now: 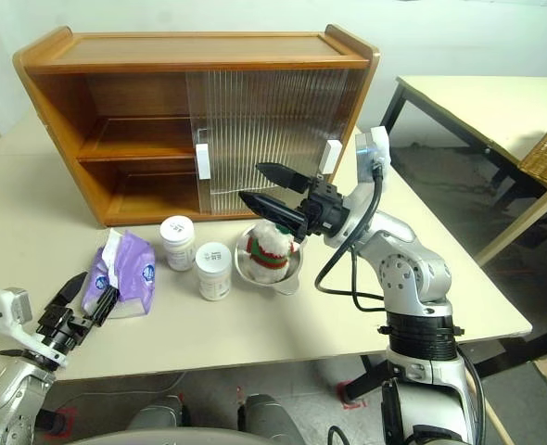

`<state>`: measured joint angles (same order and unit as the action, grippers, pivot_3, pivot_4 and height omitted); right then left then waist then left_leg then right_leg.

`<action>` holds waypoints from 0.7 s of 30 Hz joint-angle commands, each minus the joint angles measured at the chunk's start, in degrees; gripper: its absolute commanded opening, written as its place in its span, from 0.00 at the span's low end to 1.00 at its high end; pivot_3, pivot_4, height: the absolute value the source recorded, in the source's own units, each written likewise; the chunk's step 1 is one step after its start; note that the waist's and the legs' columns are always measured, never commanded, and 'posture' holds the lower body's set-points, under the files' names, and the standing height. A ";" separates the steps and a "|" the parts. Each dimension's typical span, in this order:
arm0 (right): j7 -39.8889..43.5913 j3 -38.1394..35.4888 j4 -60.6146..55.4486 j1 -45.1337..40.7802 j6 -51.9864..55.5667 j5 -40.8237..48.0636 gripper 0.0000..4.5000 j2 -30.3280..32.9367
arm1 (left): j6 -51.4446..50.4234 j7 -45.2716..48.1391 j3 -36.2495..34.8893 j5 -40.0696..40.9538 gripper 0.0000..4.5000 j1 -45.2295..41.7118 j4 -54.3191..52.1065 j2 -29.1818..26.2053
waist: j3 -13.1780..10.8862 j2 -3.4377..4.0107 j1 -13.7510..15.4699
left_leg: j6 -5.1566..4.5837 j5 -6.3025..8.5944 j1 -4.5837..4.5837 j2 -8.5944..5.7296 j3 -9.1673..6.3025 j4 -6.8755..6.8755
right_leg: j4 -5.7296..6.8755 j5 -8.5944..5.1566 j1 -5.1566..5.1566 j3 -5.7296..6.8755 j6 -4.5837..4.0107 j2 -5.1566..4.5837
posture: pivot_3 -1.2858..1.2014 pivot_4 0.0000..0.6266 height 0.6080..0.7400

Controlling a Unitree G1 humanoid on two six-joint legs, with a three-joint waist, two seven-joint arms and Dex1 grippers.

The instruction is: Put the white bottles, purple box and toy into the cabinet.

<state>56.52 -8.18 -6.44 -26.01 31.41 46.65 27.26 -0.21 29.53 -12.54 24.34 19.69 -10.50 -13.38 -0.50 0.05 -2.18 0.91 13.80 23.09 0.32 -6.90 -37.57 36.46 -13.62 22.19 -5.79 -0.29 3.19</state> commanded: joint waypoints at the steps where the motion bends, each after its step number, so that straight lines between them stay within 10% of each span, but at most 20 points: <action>1: -0.24 -0.33 -0.89 -0.11 0.12 -0.05 1.00 0.43 | -0.09 0.07 0.02 -0.97 0.99 1.30 2.84 -0.34 | 0.00 0.01 -0.04 | 0.00 0.00 -0.01 0.00 0.01 0.00 | 0.00 0.00 0.00 0.00 0.00 0.00 | 0.48 0.03 1.00; 10: -0.29 -0.53 -0.71 -0.12 -0.01 -0.05 1.00 0.68 | 0.94 -0.33 0.66 -1.76 0.99 1.84 5.18 0.28 | 0.00 0.05 -0.10 | 0.13 0.08 -0.08 0.01 -0.01 0.01 | 0.00 -0.01 0.10 -0.01 -0.02 -0.01 | 0.48 0.03 1.00; 21: -0.50 -0.36 -0.79 -0.10 -0.01 -0.08 1.00 0.60 | 2.46 0.55 1.13 -1.73 0.25 -0.09 6.44 -0.25 | 0.00 0.10 -0.09 | 0.13 0.07 -0.07 0.00 -0.01 0.20 | 0.00 0.00 0.07 -0.01 -0.04 -0.01 | 0.48 0.03 1.00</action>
<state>56.17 -8.28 -6.53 -25.99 31.41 46.66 27.66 2.47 29.81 -12.18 23.96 19.34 -5.81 -13.42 -0.51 0.15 -2.28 1.03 13.87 23.02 0.32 -6.91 -37.35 36.46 -13.63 22.26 -5.80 -0.34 3.18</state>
